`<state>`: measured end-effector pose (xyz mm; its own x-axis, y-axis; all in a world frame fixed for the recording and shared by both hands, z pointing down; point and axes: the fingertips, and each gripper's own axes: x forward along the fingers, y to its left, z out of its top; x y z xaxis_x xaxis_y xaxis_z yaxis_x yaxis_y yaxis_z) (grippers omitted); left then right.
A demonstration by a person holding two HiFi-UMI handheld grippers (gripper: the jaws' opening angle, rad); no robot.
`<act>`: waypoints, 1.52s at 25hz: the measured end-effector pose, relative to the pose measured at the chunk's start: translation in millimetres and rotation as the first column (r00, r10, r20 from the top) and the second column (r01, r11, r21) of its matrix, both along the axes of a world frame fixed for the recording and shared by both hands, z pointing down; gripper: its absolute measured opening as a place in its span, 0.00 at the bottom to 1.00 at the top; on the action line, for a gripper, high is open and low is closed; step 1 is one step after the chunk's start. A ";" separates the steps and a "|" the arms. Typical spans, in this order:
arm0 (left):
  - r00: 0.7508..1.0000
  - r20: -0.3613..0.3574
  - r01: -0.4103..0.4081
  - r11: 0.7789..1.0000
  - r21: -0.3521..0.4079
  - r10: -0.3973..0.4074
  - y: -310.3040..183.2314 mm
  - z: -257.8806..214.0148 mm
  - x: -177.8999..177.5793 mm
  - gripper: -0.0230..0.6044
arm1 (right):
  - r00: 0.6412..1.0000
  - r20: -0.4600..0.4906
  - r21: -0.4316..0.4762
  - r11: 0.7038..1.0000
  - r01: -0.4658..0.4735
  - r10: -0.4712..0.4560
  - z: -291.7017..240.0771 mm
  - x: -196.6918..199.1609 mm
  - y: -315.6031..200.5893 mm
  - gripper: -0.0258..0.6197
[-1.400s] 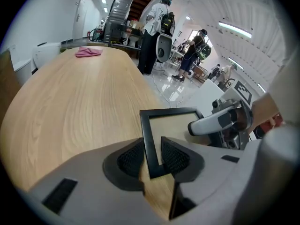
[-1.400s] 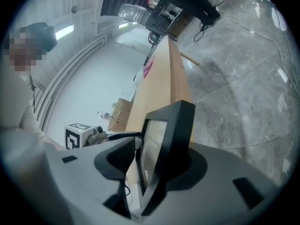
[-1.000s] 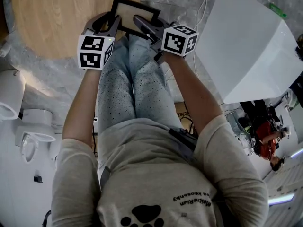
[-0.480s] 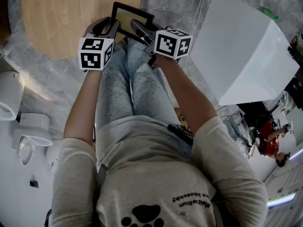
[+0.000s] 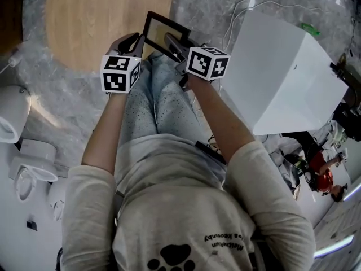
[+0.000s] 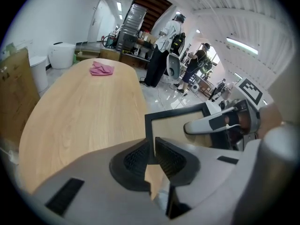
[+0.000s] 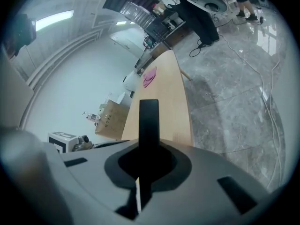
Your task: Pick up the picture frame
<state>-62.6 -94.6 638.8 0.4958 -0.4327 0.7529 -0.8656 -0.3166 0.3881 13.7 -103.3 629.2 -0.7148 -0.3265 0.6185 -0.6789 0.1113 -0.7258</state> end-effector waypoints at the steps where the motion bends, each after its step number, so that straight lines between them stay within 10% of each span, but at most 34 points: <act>1: 1.000 -0.002 0.004 1.000 0.011 -0.004 -2.7 -6.3 0.1 0.10 | 1.000 -0.006 0.012 1.000 0.003 -0.002 -5.3 0.2 -3.2 0.06; 28: 0.992 -0.057 0.120 0.971 0.209 -0.111 -18.3 -184.8 -6.6 0.05 | 0.998 -0.062 0.233 0.973 0.002 0.013 -195.2 18.4 -43.7 0.06; 38: 0.993 -0.047 0.116 0.947 0.298 -0.106 -15.4 -241.8 -3.9 0.05 | 0.997 -0.062 0.399 0.916 -0.025 0.054 -266.1 27.3 -42.4 0.06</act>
<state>-66.4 -110.1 397.1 0.4520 -0.6899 0.5655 -0.8914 -0.3249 0.3161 41.0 -145.7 363.0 -0.6558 -0.5830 0.4795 -0.7361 0.3530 -0.5775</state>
